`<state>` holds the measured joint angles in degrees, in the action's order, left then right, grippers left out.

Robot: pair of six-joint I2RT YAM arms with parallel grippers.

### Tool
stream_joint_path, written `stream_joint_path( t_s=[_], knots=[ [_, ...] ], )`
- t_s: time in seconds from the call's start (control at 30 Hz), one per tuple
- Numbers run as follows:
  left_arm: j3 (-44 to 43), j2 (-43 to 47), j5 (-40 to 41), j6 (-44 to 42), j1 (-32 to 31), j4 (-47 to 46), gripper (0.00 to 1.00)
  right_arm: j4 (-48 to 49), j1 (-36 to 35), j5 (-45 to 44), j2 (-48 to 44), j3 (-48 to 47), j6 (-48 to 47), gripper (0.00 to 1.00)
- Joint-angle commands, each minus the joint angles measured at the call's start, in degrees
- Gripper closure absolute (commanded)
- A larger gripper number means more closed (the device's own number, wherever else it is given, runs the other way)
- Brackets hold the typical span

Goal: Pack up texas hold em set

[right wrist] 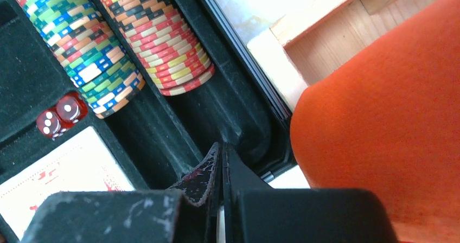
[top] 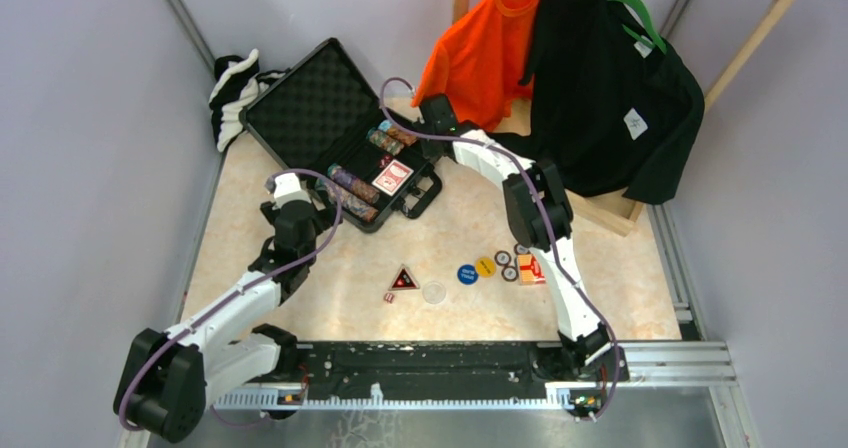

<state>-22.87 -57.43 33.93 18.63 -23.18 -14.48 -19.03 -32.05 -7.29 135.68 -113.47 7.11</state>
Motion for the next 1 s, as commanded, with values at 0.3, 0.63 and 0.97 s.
stream_joint_path(
  t_s=[0.3,0.63,0.97],
  knots=[
    [0.06,-0.99,-6.31,3.76,-0.37,-1.29,0.0,-15.3,-0.2,0.89,0.49,-4.38,-3.03,1.0],
    [0.33,2.19,-6.58,4.23,-0.36,0.34,0.0,-17.89,-0.31,1.31,-0.33,-1.36,-3.43,1.0],
    [0.41,3.71,-7.86,4.83,-0.35,0.85,0.0,-15.03,-0.79,2.62,-5.11,8.72,-3.77,1.0]
  ],
)
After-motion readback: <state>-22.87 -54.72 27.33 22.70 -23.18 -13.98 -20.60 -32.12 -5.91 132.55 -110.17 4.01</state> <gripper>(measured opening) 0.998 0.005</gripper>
